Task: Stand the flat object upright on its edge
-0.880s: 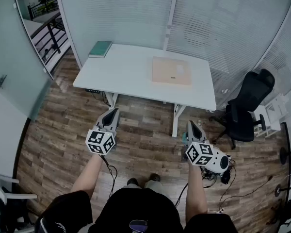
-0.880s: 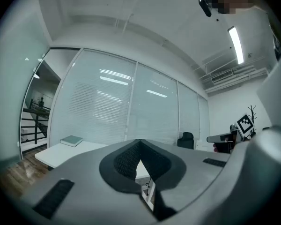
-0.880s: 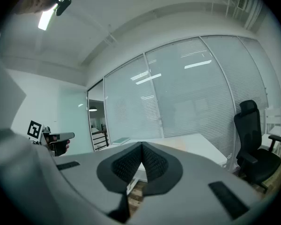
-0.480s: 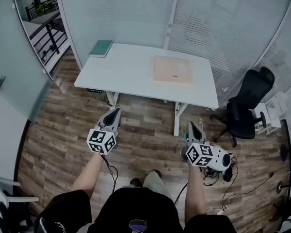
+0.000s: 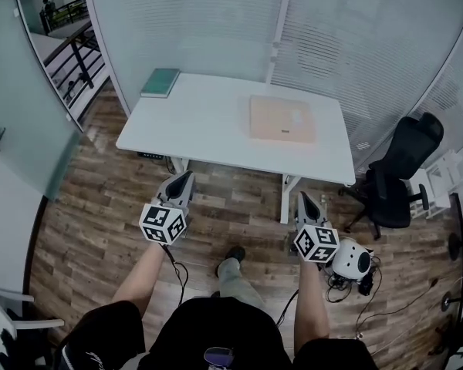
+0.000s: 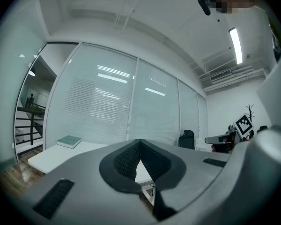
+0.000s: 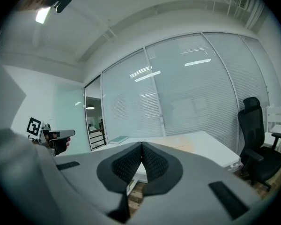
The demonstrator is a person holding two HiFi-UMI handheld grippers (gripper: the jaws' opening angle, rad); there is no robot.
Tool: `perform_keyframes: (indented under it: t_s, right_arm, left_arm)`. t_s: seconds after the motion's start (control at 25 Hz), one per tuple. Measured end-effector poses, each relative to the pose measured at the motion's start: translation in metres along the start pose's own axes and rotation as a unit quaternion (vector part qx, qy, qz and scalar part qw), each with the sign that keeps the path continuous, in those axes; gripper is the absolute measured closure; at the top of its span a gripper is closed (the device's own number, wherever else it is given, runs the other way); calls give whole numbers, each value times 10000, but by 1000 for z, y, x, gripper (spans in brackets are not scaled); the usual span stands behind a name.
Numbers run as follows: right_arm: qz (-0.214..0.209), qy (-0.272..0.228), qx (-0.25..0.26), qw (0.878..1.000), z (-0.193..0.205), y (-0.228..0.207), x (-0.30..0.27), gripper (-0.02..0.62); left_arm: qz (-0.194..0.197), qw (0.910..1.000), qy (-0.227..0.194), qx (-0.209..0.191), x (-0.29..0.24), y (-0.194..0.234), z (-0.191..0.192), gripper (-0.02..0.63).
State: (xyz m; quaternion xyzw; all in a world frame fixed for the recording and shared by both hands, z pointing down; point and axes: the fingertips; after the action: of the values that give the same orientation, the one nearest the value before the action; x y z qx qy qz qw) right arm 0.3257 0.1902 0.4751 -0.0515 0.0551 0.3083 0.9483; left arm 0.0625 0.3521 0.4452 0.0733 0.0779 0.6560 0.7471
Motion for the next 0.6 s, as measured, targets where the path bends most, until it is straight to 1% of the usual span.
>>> perform_keyframes:
  t_s: [0.28, 0.48, 0.6]
  right_arm:
    - [-23, 47, -31, 10000, -10, -13, -78, 574]
    - [-1, 32, -8, 10000, -21, -28, -123, 574]
    - [-22, 34, 34, 10000, -27, -36, -148, 574]
  left_arm:
    - [9, 10000, 60, 8, -66, 42, -9, 586]
    - [119, 9999, 27, -59, -112, 57, -21, 586]
    - [120, 9999, 3, -63, -138, 69, -26, 586]
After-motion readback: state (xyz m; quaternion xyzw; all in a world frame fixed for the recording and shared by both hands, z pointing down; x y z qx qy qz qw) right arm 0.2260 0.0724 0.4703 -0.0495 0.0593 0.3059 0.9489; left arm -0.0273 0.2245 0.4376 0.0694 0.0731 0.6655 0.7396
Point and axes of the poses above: the fingertips, and each gripper's own axes: x backward along the fingers, y to its left, z out of its underside, and after that the axes turned 7 degrees about x, right-handed
